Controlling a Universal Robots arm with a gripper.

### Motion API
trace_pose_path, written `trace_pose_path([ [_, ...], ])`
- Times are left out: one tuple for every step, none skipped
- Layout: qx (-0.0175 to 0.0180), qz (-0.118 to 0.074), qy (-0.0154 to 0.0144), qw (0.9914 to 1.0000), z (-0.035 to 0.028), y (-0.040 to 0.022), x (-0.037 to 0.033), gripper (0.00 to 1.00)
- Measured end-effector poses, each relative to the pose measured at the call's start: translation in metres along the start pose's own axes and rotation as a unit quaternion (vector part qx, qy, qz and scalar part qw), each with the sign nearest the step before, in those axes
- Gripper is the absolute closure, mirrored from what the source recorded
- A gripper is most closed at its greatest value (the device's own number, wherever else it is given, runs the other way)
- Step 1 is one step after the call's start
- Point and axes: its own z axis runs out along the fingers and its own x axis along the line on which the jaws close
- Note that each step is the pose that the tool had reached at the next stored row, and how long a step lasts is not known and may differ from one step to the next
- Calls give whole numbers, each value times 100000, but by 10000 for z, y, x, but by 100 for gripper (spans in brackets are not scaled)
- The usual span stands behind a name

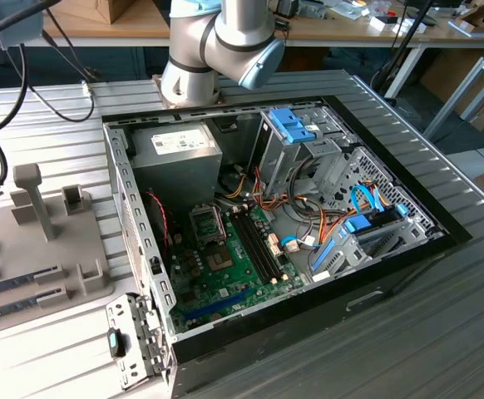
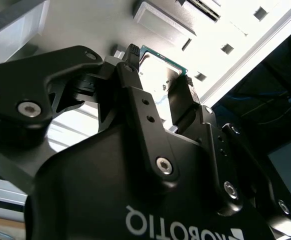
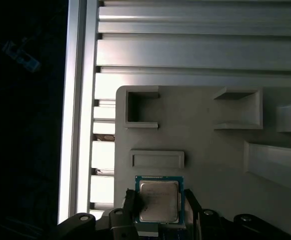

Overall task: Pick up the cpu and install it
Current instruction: 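Pick up the cpu and move it towards the insertion slot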

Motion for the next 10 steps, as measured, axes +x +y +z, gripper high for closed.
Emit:
trace_pose_path([
  [-3, -1, -5, 100000, -2, 0, 0, 53],
  [-3, -1, -5, 100000, -7, 0, 0, 53],
  [-1, -1, -2, 100000, -11, 0, 0, 53],
  [0, -1, 3, 100000, -14, 0, 1, 53],
  [-1, -2, -1, 100000, -18, 1, 1, 53],
  [1, -1, -1, 100000, -21, 1, 1, 53],
  [-2, -2, -5, 100000, -23, 1, 1, 53],
  [-3, -1, -4, 100000, -27, 1, 1, 53],
  [1, 0, 0, 100000, -30, 1, 1, 53],
  [2, -2, -1, 100000, -33, 1, 1, 53],
])
